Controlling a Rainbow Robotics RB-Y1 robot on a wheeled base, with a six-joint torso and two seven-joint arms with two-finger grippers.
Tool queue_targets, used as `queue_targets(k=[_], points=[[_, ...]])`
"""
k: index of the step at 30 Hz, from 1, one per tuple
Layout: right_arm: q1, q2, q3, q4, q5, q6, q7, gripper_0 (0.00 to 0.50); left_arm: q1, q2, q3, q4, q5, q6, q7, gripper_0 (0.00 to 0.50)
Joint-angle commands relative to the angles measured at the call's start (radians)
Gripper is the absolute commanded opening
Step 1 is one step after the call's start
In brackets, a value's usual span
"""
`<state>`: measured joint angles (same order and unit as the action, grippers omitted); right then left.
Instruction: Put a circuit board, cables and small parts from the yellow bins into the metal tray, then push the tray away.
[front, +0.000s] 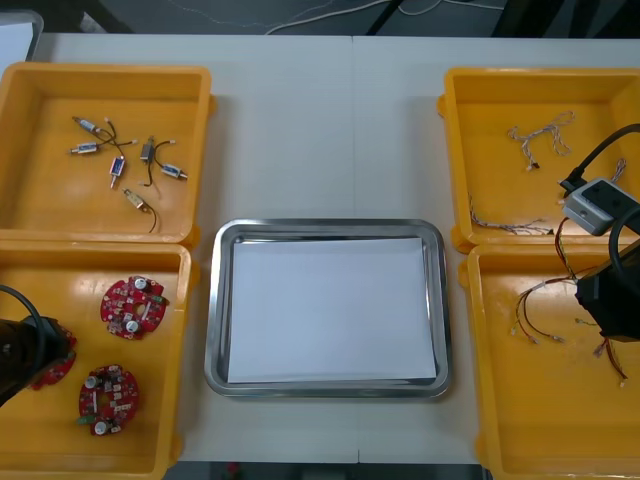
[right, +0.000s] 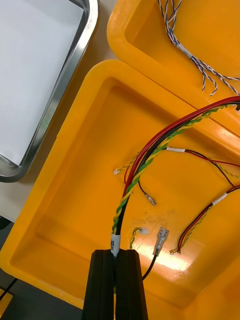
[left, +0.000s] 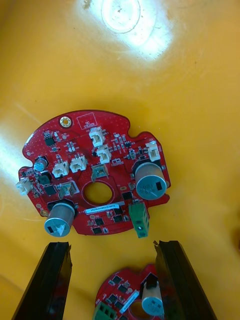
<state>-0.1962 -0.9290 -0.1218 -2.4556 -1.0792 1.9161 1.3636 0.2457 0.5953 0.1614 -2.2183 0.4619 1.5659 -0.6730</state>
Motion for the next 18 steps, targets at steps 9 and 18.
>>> queue_targets(k=[9, 18], points=[[-0.016, -0.036, 0.013, -0.026, 0.005, 0.004, 0.025, 0.000, -0.042, -0.038, -0.056, -0.027, -0.057, -0.018, 0.162, 0.500], [-0.016, -0.036, 0.013, -0.026, 0.005, 0.004, 0.025, 0.000, -0.065, -0.046, -0.051, 0.000, -0.068, -0.018, 0.159, 0.500]])
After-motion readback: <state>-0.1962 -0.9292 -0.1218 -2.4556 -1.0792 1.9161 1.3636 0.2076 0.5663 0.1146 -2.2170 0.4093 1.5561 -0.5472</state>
